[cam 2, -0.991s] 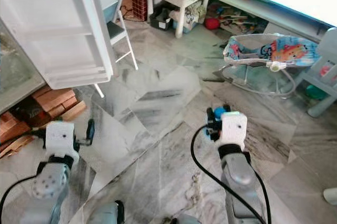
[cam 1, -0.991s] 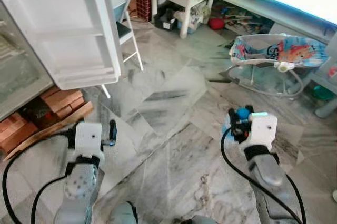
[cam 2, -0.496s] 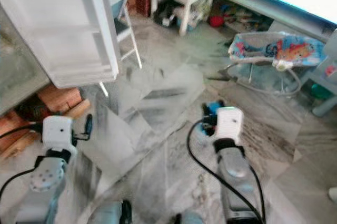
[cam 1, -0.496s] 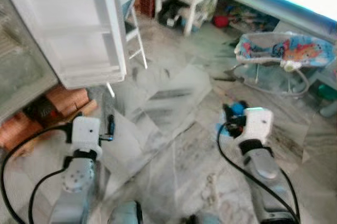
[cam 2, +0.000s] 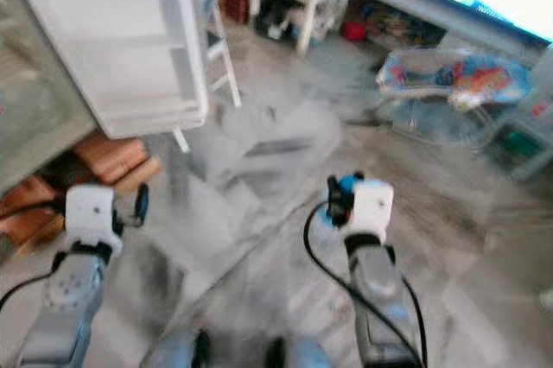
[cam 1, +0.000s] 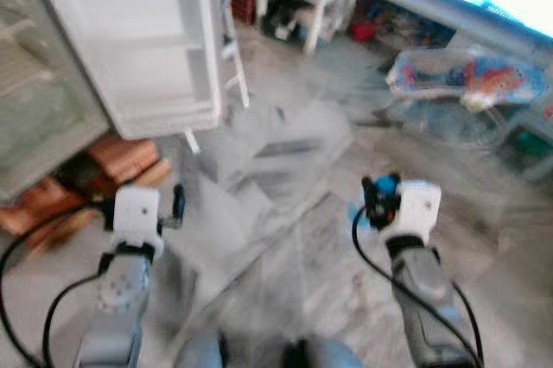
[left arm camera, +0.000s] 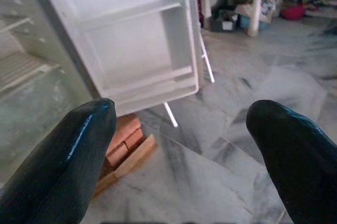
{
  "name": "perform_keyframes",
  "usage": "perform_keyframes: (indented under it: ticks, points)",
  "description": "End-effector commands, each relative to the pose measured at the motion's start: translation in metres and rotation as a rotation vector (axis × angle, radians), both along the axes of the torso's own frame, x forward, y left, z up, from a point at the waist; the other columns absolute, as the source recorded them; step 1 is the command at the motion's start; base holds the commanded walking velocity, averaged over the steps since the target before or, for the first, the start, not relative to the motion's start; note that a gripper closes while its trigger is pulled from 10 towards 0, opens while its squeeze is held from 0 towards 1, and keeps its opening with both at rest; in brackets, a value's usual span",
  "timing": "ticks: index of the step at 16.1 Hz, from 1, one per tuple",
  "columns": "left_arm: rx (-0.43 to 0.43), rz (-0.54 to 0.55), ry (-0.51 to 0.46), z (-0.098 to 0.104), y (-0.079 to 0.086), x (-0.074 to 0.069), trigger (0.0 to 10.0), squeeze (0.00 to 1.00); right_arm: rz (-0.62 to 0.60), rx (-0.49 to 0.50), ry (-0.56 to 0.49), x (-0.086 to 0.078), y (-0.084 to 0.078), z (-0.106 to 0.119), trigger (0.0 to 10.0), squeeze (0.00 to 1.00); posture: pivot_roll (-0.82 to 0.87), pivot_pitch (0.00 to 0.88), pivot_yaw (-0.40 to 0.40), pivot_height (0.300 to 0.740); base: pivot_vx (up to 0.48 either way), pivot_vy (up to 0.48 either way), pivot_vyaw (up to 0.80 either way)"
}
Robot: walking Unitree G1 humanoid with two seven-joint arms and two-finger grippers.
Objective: Restocking fridge
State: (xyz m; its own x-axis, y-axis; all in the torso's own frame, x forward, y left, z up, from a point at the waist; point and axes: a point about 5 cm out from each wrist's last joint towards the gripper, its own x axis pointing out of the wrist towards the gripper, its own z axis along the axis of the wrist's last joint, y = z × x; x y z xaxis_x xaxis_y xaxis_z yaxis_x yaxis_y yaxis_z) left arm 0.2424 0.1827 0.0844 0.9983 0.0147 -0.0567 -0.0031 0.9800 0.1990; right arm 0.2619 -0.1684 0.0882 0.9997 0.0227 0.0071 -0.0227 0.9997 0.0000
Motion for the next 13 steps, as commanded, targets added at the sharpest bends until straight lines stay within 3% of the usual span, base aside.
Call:
perform_keyframes:
  ticks: [1, 3, 5, 8, 11, 13]
  points:
    - [0.005, -0.041, 0.012, -0.0013, -0.0057, -0.0019, 10.0, 0.00, -0.051, -0.025, -0.007, -0.0015, -0.0101, 0.0023, 10.0, 0.00, 0.10, 0.153, -0.063, 0.740, 0.247, 0.412, 0.00]
    - [0.014, -0.040, 0.013, -0.0006, -0.0033, -0.0013, 10.0, 0.00, -0.048, 0.034, 0.000, -0.0022, -0.0086, -0.0015, 10.0, 0.00, 0.10, 0.157, -0.062, 0.740, 0.277, 0.394, 0.00]
    - [0.016, -0.036, 0.015, -0.0003, 0.0001, -0.0014, 10.0, 0.00, -0.060, 0.000, 0.017, -0.0031, -0.0091, -0.0036, 10.0, 0.00, 0.10, 0.164, -0.065, 0.740, 0.277, 0.392, 0.00]
    - [-0.007, -0.050, 0.022, -0.0020, -0.0071, 0.0007, 10.0, 0.00, -0.036, 0.052, -0.021, -0.0015, -0.0048, 0.0026, 10.0, 0.00, 0.10, 0.155, -0.050, 0.740, 0.285, 0.386, 0.00]
    - [-0.003, -0.068, 0.021, -0.0013, -0.0095, 0.0023, 10.0, 0.00, -0.033, 0.036, 0.000, 0.0004, -0.0040, 0.0016, 10.0, 0.00, 0.10, 0.159, -0.048, 0.740, 0.286, 0.386, 0.00]
    - [-0.002, -0.062, 0.020, -0.0005, -0.0076, 0.0033, 10.0, 0.00, -0.025, 0.034, 0.000, -0.0011, -0.0053, 0.0020, 10.0, 0.00, 0.09, 0.173, -0.063, 0.740, 0.287, 0.384, -0.80]
